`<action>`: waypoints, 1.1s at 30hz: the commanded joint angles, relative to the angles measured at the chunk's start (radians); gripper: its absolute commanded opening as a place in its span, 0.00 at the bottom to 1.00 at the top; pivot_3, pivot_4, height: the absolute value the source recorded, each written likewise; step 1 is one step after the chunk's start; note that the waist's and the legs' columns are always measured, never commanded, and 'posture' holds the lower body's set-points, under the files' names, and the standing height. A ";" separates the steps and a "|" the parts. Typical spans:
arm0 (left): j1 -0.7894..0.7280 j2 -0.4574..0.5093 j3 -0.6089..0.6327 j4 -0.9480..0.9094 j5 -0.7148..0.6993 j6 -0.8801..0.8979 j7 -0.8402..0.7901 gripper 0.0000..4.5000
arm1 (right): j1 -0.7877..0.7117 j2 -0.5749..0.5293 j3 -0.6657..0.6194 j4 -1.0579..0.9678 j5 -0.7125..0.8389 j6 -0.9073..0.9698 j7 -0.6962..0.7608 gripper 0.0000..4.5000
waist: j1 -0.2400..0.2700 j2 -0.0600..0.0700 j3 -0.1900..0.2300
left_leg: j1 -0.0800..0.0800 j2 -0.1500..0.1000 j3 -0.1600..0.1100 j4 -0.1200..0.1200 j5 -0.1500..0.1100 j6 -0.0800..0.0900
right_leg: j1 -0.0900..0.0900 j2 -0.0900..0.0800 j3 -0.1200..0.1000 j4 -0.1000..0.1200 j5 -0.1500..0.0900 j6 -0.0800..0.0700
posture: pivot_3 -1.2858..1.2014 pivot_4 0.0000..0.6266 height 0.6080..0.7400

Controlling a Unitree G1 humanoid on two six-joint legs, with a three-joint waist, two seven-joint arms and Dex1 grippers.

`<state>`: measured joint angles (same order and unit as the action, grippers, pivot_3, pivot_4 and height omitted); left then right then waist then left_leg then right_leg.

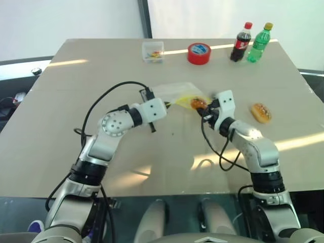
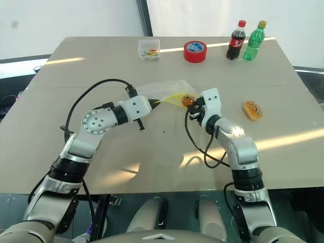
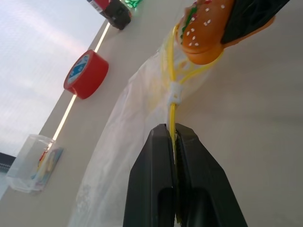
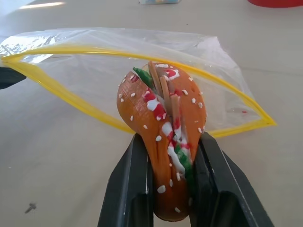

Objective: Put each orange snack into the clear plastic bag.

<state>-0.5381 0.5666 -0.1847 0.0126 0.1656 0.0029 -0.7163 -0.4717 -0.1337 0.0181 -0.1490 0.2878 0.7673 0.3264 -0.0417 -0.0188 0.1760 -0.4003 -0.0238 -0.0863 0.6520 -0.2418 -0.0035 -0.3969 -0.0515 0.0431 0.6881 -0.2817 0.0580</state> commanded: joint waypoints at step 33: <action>0.040 0.023 0.000 0.068 0.034 -0.113 0.020 0.00 | 0.071 -0.170 -0.044 -0.186 0.051 -0.105 0.160 0.97 | 0.004 0.000 0.000 | -0.001 0.000 -0.001 0.000 0.000 0.000 | 0.000 0.000 -0.001 0.000 0.000 0.000 | 0.52 0.24 1.00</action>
<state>-0.4749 0.5969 -0.2038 0.0837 0.1966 -0.1112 -0.7198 -0.4142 -0.2819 0.0361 -0.2314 0.2811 0.6290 0.4676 -0.0374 -0.0185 0.1761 -0.4008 -0.0234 -0.0870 0.6520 -0.2419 -0.0034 -0.3966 -0.0516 0.0424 0.6876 -0.2818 0.0580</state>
